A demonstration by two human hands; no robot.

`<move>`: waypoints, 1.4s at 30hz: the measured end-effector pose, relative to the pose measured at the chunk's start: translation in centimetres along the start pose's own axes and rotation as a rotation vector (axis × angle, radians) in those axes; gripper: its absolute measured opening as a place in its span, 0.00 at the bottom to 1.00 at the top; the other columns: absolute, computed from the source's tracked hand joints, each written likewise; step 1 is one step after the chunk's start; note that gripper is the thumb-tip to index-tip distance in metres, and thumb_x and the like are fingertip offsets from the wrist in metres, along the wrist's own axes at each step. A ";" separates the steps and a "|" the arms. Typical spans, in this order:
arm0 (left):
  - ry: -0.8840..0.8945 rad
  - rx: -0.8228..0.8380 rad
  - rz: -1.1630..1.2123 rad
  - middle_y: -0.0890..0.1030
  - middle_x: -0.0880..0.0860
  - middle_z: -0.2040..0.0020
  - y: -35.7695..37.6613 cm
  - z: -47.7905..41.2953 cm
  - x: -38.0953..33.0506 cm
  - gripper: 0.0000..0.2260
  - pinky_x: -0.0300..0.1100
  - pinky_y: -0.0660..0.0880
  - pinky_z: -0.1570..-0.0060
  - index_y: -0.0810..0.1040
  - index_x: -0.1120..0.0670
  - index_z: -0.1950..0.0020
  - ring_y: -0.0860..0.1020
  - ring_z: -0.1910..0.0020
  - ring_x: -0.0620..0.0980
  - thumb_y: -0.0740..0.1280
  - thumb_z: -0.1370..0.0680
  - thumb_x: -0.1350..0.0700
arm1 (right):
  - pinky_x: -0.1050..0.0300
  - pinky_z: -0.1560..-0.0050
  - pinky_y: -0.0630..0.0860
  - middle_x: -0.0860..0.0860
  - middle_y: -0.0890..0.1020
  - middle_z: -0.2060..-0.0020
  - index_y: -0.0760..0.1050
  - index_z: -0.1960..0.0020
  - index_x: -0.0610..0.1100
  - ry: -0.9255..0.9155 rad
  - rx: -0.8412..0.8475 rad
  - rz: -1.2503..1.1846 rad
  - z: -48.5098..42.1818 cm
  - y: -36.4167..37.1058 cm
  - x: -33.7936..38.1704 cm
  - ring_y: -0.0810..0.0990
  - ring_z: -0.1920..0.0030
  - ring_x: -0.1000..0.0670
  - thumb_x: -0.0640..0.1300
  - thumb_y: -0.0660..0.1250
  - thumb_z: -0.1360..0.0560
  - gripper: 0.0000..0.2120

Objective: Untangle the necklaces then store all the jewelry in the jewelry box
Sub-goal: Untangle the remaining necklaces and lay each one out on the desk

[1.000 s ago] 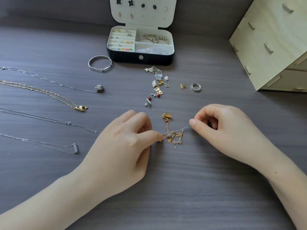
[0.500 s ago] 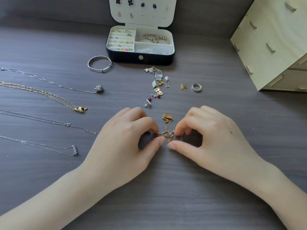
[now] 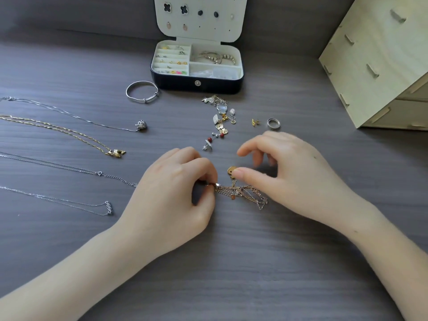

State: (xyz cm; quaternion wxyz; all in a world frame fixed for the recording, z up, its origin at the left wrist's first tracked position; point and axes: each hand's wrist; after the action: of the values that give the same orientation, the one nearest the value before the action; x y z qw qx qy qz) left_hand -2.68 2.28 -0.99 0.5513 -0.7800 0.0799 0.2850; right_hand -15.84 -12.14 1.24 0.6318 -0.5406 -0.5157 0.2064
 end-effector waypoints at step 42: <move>-0.299 0.012 0.931 0.76 0.49 0.71 -1.9 -0.8 0.3 0.03 0.32 0.67 0.69 0.71 0.56 0.58 0.71 0.70 0.45 0.62 0.29 0.57 | 0.64 0.64 0.67 0.57 0.76 0.66 0.76 0.57 0.56 0.043 0.203 -0.080 1.7 -1.9 -1.5 0.72 0.62 0.55 0.50 0.71 0.30 0.04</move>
State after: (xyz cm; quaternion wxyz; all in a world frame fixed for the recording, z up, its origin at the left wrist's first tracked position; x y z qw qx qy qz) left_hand -1.34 2.28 0.60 0.3752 -0.6088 0.3419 0.6096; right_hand -18.45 -13.19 2.05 0.7019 -0.4570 -0.4999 0.2205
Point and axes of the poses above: each hand's wrist, its own z-axis away from the middle knuckle, its own y-axis out of the palm, x = y × z
